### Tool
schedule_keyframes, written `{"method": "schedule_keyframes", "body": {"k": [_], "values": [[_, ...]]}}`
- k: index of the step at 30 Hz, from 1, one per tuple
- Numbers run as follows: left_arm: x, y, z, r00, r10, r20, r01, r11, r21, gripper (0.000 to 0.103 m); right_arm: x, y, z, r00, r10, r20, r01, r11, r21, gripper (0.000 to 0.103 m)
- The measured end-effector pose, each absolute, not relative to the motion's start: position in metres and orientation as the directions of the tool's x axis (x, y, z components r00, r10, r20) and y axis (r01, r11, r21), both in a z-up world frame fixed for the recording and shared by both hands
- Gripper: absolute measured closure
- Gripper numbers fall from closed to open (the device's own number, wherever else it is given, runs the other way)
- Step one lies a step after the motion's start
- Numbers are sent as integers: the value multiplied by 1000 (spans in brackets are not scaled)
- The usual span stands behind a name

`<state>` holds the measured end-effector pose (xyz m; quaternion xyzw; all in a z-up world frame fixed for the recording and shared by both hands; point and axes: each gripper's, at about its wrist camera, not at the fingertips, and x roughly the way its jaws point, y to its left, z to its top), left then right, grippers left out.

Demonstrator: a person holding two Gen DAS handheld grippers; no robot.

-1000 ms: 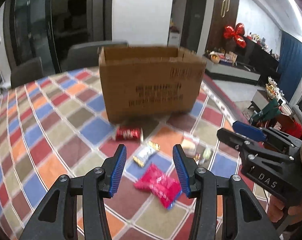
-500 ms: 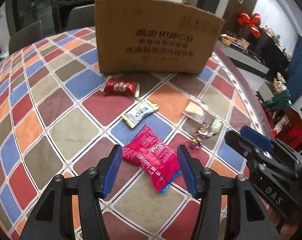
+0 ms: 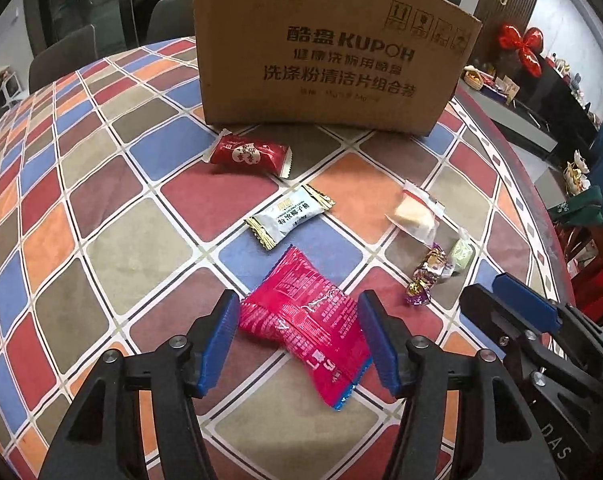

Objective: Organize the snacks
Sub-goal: 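Move both grippers back toward the pink packet and remaining candies, then grasp the pink packet with the left gripper while the right grasps wrapped candies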

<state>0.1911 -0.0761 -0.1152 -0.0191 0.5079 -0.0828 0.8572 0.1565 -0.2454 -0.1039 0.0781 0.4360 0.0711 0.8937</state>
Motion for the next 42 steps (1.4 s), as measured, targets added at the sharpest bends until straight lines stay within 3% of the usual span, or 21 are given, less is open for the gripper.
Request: {"method": "schedule_keyframes", "body": {"k": [15, 22, 28, 42], "values": [[190, -58, -121, 436, -211, -875, 117, 977, -177, 43, 182, -229, -119, 554, 228, -800, -108, 973, 203, 63], [185, -53, -120, 454, -246, -856, 134, 969, -208, 57, 189, -217, -124, 540, 227, -811, -134, 974, 183, 64], [181, -48, -118, 474, -271, -838, 139, 963, -232, 70, 190, -210, -128, 532, 216, -819, -152, 976, 158, 72], [166, -47, -97, 542, -286, -790, 183, 958, -221, 76, 171, -210, -109, 575, 249, -779, -176, 968, 179, 74]]}}
